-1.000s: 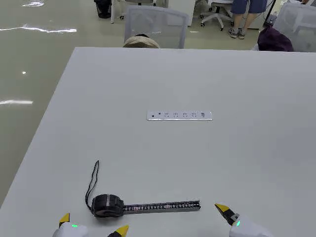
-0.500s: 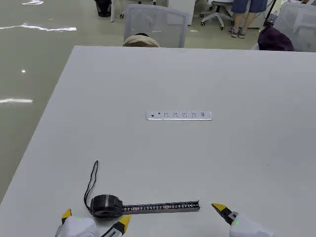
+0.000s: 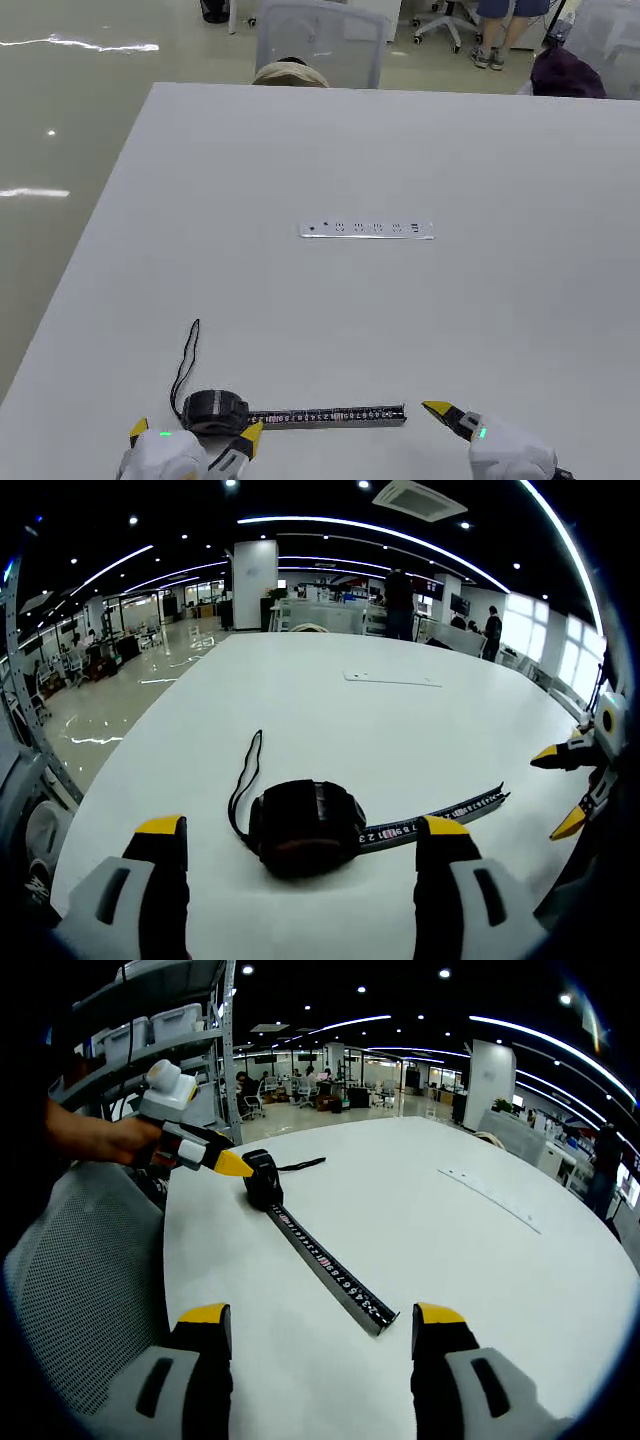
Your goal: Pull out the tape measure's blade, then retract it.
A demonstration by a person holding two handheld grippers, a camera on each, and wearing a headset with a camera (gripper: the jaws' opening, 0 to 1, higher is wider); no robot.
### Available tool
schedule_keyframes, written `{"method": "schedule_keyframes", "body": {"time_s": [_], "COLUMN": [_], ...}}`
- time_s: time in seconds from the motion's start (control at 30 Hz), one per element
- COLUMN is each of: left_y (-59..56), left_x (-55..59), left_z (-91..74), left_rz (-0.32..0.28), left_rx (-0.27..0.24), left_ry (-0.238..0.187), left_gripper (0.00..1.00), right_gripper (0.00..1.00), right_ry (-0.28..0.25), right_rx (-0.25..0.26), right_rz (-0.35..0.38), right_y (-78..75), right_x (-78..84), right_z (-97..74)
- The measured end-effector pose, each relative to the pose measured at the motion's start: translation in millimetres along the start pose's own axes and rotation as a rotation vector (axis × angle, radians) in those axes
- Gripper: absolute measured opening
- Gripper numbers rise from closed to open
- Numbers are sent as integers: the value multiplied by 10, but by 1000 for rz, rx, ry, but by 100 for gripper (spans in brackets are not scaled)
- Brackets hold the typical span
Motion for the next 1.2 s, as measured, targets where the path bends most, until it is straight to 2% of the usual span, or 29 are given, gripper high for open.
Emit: {"method": "schedule_keyframes", "body": {"time_s": [0.1, 0.17, 0.4, 0.6, 0.9, 1.2], "left_y": [-28, -40, -60, -35, -5, -15], "left_x": [-30, -21, 27, 58, 71, 86], "left_z": [23, 55, 113, 144, 199, 247], "left_rz": [-23, -30, -49, -45, -68, -63], "left_rx": [-6, -11, -12, -28, -48, -58], "left_ry": [-19, -18, -5, 2, 6, 22], "left_gripper": [95, 94, 90, 87, 83, 81], "right_gripper": [66, 61, 57, 48, 41, 33], "right_ry": [9, 23, 47, 50, 69, 80], "right_rx": [-16, -34, -80, -117, -187, -243], "right_rz": [-19, -40, -89, -158, -198, -233], "right_y": [-57, -82, -188, -320, -445, -524], "right_x": [53, 83, 161, 201, 270, 334], "right_z": [22, 37, 103, 177, 288, 402]}}
Point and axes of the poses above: the centre of the closed fingertips' face, and the gripper's own axes: z roughly forward along the fingers, y roughly to its left, x roughly out of its underside, the point moved 3 cm from there along -z, roughly backward along the fingers, and after that the axes turned 7 degrees about -z, right-handed, at the moved point
